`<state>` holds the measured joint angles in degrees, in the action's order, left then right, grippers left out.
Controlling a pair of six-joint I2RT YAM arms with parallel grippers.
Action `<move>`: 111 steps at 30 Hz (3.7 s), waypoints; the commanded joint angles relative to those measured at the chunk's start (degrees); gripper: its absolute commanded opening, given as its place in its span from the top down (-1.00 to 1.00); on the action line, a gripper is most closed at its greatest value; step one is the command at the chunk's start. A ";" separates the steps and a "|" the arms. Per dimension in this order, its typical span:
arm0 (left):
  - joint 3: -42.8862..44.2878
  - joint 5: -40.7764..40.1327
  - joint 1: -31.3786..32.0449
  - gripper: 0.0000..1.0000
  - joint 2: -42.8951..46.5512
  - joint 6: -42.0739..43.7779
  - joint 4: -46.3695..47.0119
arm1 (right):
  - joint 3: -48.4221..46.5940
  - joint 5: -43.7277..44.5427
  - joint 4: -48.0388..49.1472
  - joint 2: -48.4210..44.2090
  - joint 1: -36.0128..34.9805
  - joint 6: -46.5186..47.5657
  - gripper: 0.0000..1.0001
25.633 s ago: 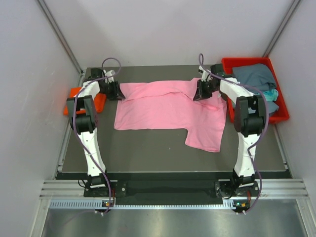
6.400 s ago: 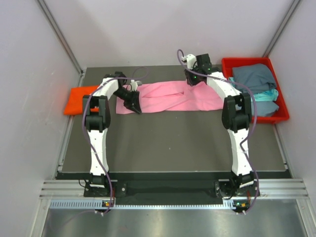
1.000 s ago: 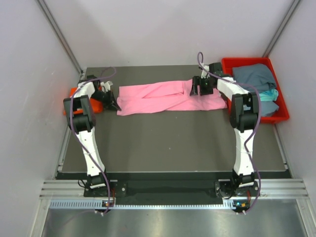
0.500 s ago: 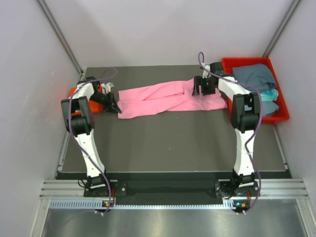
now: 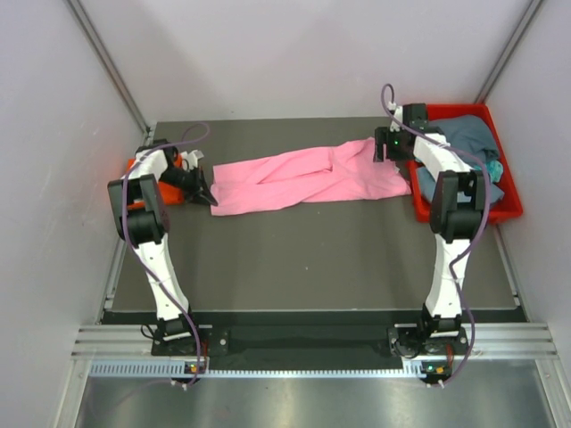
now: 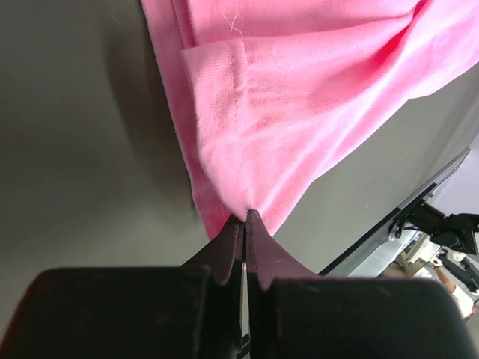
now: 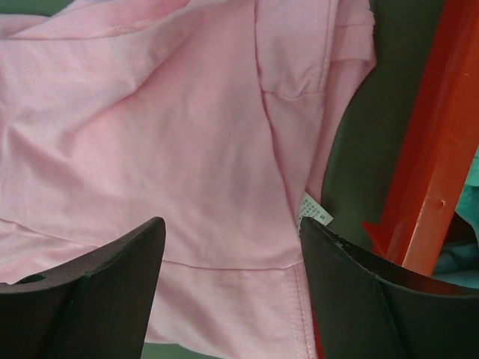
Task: Fold and stack the t-shirts
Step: Fold the tshirt
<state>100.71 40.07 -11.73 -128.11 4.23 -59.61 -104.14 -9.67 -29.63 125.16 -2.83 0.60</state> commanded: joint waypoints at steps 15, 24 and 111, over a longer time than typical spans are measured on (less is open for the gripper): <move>-4.64 0.44 -2.60 1.00 9.55 3.68 -3.84 | -6.07 6.15 1.68 6.05 -0.51 0.45 -0.13; -9.12 0.27 -2.51 1.00 11.92 4.03 -3.23 | -10.20 6.95 1.59 8.86 -0.77 1.16 0.63; 23.22 -3.34 0.39 1.00 -12.16 1.57 3.72 | 28.12 -3.51 3.26 -18.29 1.51 -11.74 -0.01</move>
<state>122.10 35.75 -11.09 -140.86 5.50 -56.55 -72.64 -13.23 -28.51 106.21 -2.59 -7.79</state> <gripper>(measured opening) 0.015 0.499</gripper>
